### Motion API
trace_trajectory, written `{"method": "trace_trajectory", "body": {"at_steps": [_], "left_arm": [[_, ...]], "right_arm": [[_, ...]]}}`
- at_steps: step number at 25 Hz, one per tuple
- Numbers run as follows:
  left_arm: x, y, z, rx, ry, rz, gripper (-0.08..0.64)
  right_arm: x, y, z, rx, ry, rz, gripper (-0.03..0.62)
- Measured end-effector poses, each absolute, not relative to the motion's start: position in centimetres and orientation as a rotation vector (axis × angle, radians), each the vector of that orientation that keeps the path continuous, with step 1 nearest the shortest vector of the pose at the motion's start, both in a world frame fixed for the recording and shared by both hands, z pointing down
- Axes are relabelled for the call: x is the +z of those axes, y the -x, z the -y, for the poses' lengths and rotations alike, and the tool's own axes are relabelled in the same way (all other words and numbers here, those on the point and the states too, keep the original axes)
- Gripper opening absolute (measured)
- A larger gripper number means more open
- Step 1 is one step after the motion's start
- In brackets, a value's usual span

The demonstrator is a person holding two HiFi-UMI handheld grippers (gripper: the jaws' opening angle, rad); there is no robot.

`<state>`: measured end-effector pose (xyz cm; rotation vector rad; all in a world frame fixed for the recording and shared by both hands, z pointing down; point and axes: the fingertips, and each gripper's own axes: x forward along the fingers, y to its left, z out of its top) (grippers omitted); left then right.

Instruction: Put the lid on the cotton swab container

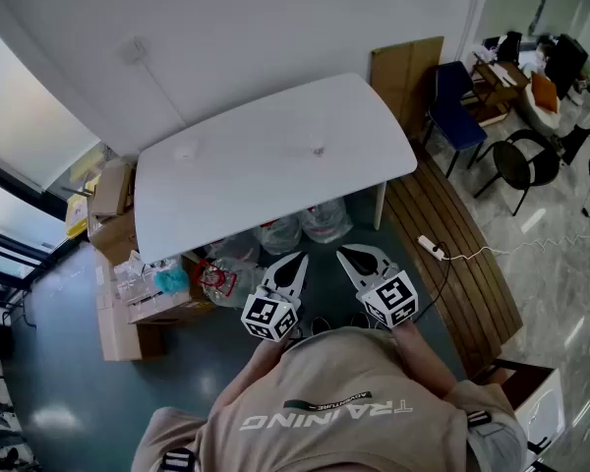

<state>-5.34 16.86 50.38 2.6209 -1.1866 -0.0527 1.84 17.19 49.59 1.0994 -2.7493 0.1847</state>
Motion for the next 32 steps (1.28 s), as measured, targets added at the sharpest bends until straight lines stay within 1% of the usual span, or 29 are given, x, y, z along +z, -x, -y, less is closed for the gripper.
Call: {"method": "trace_trajectory", "body": {"at_steps": [11, 15, 18, 21, 25, 32], "left_arm": [[51.7, 7.5, -14.9, -0.086, -2.623, 1.131, 0.013], [52.4, 7.4, -14.3, -0.075, -2.625, 1.125, 0.012], [53.1, 7.0, -13.8, -0.071, -2.606, 1.122, 0.012], [54.2, 7.2, -12.4, -0.066, -2.568, 1.135, 0.012], [54.4, 7.7, -10.2, -0.048, -2.558, 1.179, 0.012], [51.9, 6.1, -4.1, -0.055, -2.603, 1.218, 0.012]], "right_arm": [[50.1, -0.1, -15.4, 0.194, -1.163, 2.73, 0.018], [49.8, -0.8, -15.7, 0.128, -1.195, 2.721, 0.018], [50.9, -1.6, -15.6, 0.196, -1.211, 2.702, 0.018], [51.6, -2.5, -13.6, 0.331, -1.248, 2.724, 0.018], [51.7, -3.4, -10.1, 0.324, -1.247, 2.756, 0.018], [50.8, -3.8, -2.5, 0.293, -1.135, 2.833, 0.018]]}}
